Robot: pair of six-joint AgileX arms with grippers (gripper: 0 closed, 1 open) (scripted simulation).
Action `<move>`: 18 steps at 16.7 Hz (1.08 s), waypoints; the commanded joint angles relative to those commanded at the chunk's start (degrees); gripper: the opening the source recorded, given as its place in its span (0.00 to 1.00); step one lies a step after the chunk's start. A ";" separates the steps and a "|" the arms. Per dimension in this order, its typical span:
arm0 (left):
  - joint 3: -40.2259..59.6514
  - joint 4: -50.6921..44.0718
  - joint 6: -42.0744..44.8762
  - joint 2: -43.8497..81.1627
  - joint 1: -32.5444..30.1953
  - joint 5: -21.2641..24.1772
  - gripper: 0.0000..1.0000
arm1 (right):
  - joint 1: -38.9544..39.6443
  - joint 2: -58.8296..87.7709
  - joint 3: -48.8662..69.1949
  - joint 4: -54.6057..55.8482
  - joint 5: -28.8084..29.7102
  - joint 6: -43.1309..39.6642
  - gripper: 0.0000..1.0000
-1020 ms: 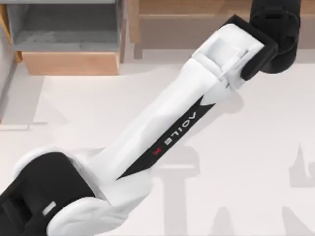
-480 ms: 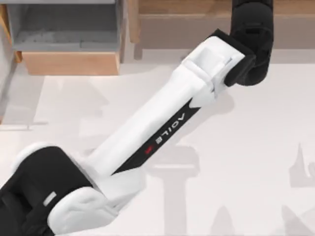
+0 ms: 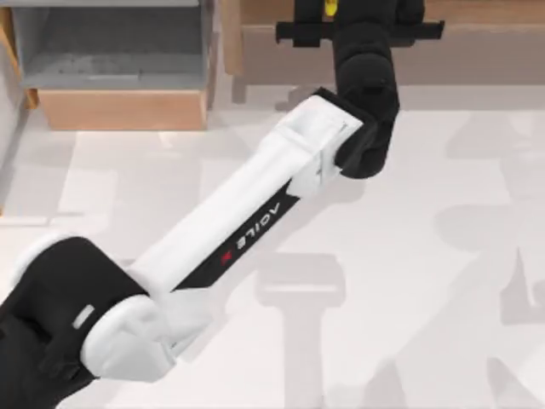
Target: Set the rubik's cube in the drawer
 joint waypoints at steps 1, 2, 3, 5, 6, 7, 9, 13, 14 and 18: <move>0.00 0.00 0.00 0.00 0.00 0.00 0.00 | 0.00 0.00 0.00 0.00 0.00 0.00 1.00; 0.00 0.00 0.00 0.00 0.00 0.00 0.00 | 0.00 0.00 0.00 0.00 0.00 0.00 1.00; 0.00 0.00 0.00 0.00 0.00 0.00 0.00 | 0.00 0.00 0.00 0.00 0.00 0.00 1.00; -0.03 0.02 0.13 0.08 -0.23 -0.01 0.00 | 0.00 0.00 0.00 0.00 0.00 0.00 1.00; -0.03 0.02 0.13 0.08 -0.23 -0.01 0.00 | 0.00 0.00 0.00 0.00 0.00 0.00 1.00; -0.36 -0.69 -0.94 0.86 -1.15 -0.21 0.00 | 0.00 0.00 0.00 0.00 0.00 0.00 1.00; -1.34 -2.84 -4.30 3.21 -3.89 -0.84 0.00 | 0.00 0.00 0.00 0.00 0.00 0.00 1.00; -5.15 -10.35 -17.23 11.50 -13.52 -3.33 0.00 | 0.00 0.00 0.00 0.00 0.00 0.00 1.00; -6.54 -12.63 -21.19 14.04 -16.48 -4.14 0.00 | 0.00 0.00 0.00 0.00 0.00 0.00 1.00; -12.67 -22.04 -36.56 24.68 -28.25 -7.67 0.00 | 0.00 0.00 0.00 0.00 0.00 0.00 1.00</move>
